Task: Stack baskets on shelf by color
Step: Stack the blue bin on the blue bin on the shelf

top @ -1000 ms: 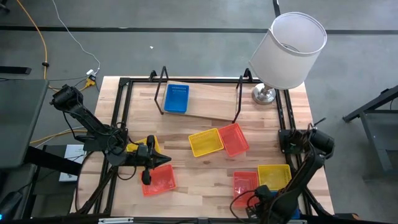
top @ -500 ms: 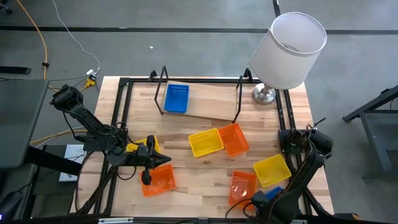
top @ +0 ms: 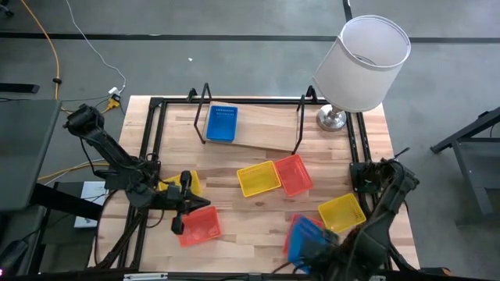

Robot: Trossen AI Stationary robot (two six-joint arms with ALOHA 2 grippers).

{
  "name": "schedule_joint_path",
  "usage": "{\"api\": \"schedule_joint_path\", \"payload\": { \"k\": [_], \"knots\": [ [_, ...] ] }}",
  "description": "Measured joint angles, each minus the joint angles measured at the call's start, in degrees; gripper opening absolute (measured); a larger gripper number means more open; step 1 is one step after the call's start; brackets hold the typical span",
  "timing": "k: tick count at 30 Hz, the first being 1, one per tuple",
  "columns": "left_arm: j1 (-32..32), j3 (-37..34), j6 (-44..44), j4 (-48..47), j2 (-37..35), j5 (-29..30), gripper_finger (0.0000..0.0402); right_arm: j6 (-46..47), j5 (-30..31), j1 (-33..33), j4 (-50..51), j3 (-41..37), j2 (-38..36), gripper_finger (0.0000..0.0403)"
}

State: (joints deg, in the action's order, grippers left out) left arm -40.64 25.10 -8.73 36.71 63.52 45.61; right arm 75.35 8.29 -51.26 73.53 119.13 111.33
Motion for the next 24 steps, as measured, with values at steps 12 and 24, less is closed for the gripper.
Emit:
{"api": "schedule_joint_path", "payload": {
  "k": [12, 24],
  "knots": [
    [-10.02, 0.02, 1.46, -7.41, -4.76, 14.96, 0.0000, -64.83, 16.03, 26.68, -8.41, 3.72, 0.00, 0.0000],
    [-17.02, 0.02, -1.91, -7.53, -4.73, 15.11, 0.0000, -87.77, 5.95, 53.21, -25.27, 3.76, 4.93, 0.0000]
  ]
}}
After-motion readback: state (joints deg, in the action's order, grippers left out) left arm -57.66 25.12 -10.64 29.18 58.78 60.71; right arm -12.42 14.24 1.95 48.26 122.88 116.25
